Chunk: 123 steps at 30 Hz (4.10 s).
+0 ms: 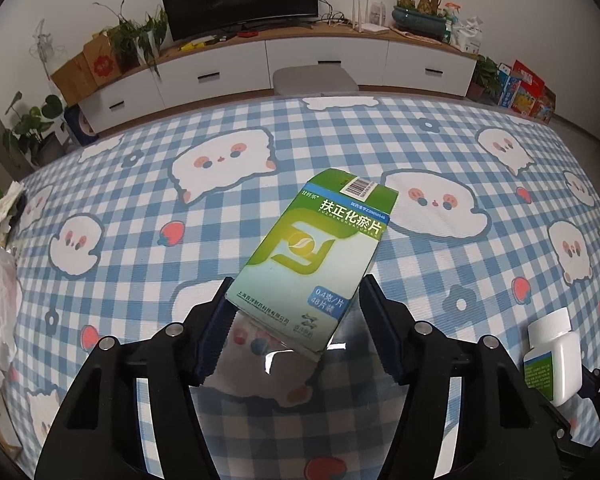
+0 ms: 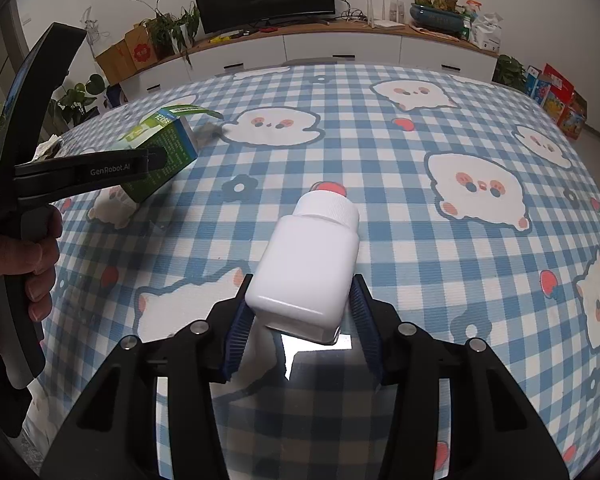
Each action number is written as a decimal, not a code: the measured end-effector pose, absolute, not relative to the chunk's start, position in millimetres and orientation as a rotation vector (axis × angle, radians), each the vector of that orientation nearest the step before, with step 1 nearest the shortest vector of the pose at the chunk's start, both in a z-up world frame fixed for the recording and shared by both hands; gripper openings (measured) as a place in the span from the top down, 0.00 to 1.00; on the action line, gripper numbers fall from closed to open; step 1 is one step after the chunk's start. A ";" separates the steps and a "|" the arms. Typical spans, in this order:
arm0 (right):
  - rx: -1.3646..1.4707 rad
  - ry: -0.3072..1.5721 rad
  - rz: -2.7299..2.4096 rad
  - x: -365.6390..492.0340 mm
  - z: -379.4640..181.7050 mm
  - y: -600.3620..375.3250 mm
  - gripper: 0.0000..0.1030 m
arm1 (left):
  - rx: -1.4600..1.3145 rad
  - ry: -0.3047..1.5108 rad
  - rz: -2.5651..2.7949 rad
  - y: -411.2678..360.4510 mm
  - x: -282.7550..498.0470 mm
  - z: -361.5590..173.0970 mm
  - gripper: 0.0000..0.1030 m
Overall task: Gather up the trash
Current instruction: 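Lift the medicine box in the left tool and pill bottle in the right tool, then carry the medicine box and pill bottle in both tools to the bin, then open the right tool to drop the white pill bottle into the bin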
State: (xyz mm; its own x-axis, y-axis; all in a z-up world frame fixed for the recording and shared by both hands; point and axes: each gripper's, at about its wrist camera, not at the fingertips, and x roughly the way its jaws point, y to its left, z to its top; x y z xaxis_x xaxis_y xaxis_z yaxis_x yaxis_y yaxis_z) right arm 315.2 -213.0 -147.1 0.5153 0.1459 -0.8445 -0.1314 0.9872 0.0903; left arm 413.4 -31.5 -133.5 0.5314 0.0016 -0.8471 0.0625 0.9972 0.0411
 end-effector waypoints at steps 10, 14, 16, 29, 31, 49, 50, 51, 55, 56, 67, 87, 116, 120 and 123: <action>0.013 1.018 0.171 314.7 -146.2 -213.6 0.57 | 0.074 0.995 -0.031 -34.6 408.9 -132.6 0.46; 0.012 1.018 0.170 314.7 -146.0 -213.6 0.57 | 0.073 0.991 -0.028 -35.2 407.2 -131.7 0.47; 0.014 1.019 0.170 314.2 -145.5 -214.5 0.57 | 0.060 0.993 -0.027 -34.2 406.3 -131.4 0.47; -0.011 1.003 0.173 305.1 -140.8 -219.2 0.58 | 0.044 0.949 -0.012 -32.0 379.4 -110.2 0.47; -0.021 0.994 0.172 301.4 -137.6 -220.5 0.58 | 0.038 0.949 -0.014 -31.2 372.1 -106.3 0.47; -0.014 0.935 0.184 229.0 -84.9 -220.7 0.58 | -0.023 0.926 -0.021 -18.0 289.4 -61.0 0.47; -0.014 0.932 0.185 225.7 -81.9 -219.8 0.58 | -0.028 0.924 -0.021 -16.5 283.8 -57.5 0.47; -0.012 0.928 0.185 220.3 -77.9 -219.2 0.58 | -0.034 0.921 -0.021 -14.5 276.8 -53.9 0.47; -0.012 0.919 0.192 198.2 -63.5 -214.0 0.58 | -0.061 0.912 -0.029 -7.2 249.2 -40.8 0.47; -0.014 0.916 0.194 192.6 -60.1 -212.6 0.58 | -0.067 0.911 -0.029 -4.9 241.1 -37.8 0.47; -0.036 0.893 0.212 125.6 -32.0 -193.8 0.58 | -0.101 0.900 -0.012 15.9 154.1 -17.3 0.47; -0.058 0.877 0.238 -2.7 -33.0 -177.5 0.58 | -0.137 0.889 -0.010 16.7 2.8 -29.3 0.47; -0.108 1.032 0.250 -62.4 -166.1 -170.8 0.58 | -0.157 1.066 0.031 9.3 -94.6 -177.5 0.46; -0.114 1.060 0.261 -60.3 -179.9 -168.2 0.58 | -0.153 1.097 0.035 8.3 -93.5 -192.5 0.46; -0.111 1.066 0.266 -59.4 -184.4 -167.9 0.58 | -0.158 1.096 0.037 9.4 -92.7 -194.4 0.46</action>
